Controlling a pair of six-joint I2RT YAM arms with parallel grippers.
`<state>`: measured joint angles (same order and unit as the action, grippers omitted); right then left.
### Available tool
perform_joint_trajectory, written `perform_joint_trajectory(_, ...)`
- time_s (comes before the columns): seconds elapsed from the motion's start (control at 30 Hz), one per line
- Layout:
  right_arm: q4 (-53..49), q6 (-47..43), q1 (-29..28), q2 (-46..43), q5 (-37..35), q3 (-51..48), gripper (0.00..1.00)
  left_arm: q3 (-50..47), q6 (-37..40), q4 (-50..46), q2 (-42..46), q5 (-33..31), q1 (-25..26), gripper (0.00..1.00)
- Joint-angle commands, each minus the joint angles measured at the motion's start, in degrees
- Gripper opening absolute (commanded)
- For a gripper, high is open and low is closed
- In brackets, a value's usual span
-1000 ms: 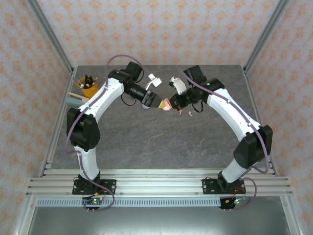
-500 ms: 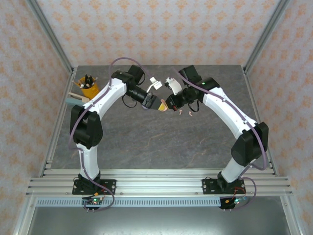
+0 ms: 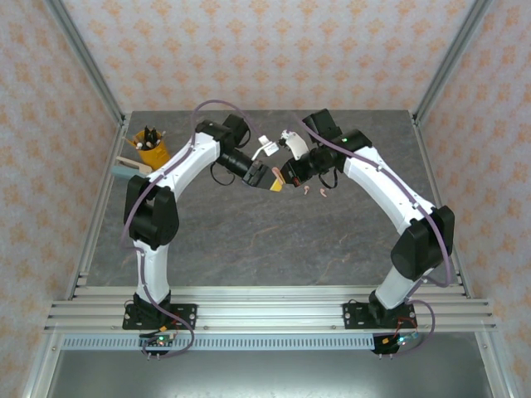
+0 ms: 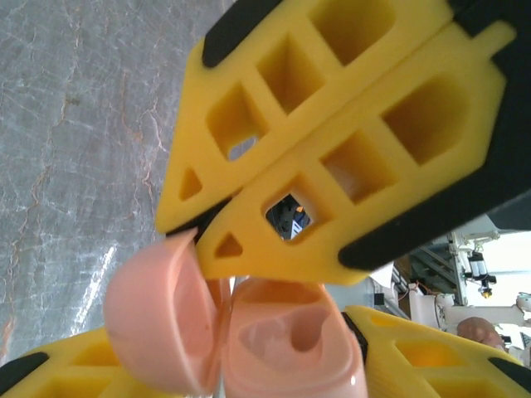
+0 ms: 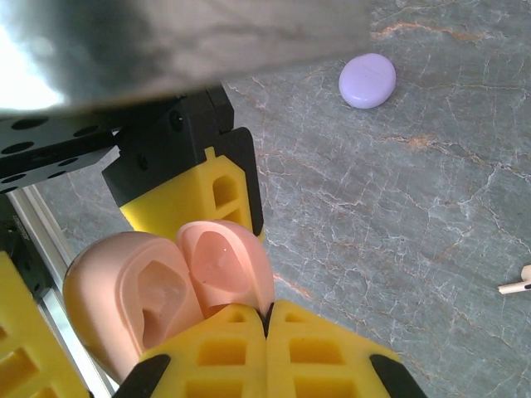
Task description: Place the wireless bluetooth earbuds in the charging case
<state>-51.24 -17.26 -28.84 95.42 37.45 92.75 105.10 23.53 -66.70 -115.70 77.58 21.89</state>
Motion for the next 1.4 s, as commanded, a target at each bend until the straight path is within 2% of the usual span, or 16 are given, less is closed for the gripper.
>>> perform_joint_trajectory(0.0, -1.0, -1.2, -0.3, 0.5, 0.5, 1.5, 0.0, 2.4, 1.2, -2.3, -0.7, 1.4, 0.5, 0.49)
perform_joint_trajectory(0.33, -1.5, -1.6, -0.3, 0.4, -0.2, 1.1, 0.0, 2.9, 1.6, -2.7, -0.8, 1.5, 0.6, 0.31)
perform_joint_trajectory(0.47, -1.6, -1.8, -0.3, 0.3, -0.5, 0.9, 0.0, 2.9, 1.9, -2.7, -0.8, 2.1, 0.6, 0.3)
perform_joint_trajectory(0.7, -1.9, -2.1, -0.3, 0.0, -1.1, 0.5, 0.0, 3.6, 2.0, -2.6, -0.7, 2.3, 0.4, 0.35)
perform_joint_trajectory(0.9, -1.9, -2.1, -0.3, 0.0, -1.2, 0.3, 0.0, 3.7, 1.9, -2.5, -0.4, 2.2, 0.3, 0.34)
perform_joint_trajectory(1.33, -1.0, -1.3, -0.3, -1.4, -2.6, -0.8, 0.0, 4.1, 0.9, -1.3, 0.1, 1.8, 0.2, 0.15)
perform_joint_trajectory(1.37, -0.2, -0.6, -0.3, -2.1, -3.4, -1.2, 0.05, 4.0, 0.8, -1.2, 0.3, 1.6, 0.2, 0.14)
